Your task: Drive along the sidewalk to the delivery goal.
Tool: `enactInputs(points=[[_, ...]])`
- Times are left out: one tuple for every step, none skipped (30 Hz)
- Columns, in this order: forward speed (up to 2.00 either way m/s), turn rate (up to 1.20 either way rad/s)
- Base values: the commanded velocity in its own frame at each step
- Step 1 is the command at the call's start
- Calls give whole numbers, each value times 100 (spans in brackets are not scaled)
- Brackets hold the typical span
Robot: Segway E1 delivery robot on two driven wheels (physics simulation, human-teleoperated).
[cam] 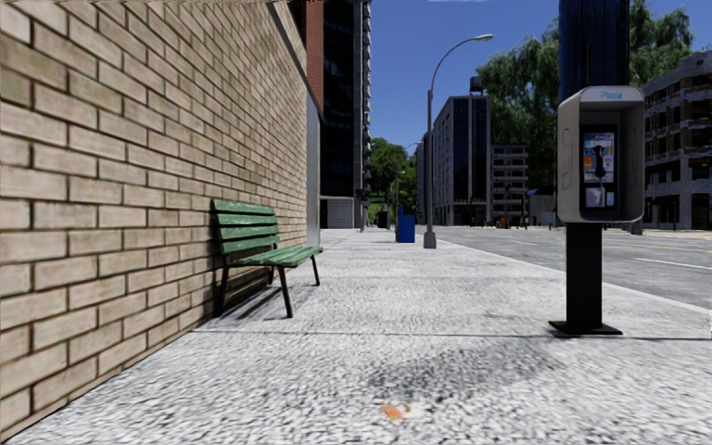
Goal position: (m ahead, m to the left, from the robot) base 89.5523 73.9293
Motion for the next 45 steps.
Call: enactInputs(points=[[152,-43],[152,-43],[153,-43],[155,-43],[155,-43],[159,-43],[162,-43],[164,-43],[170,-43],[170,-43],[185,-43],[200,-43],[200,-43],[200,-43],[200,-43],[200,-43],[200,-43],[200,-43],[200,-43],[200,-43],[200,-43],[200,-29],[200,-22],[200,-22],[200,-20],[200,-20],[200,-20],[200,-20],[200,-20],[200,-20],[200,-20],[200,-20],[200,-20],[200,-20],[200,-20],[200,-20],[200,-20],[200,-23],[200,-30],[200,-35],[200,-35],[200,-38],[200,-34],[200,0],[200,0]])
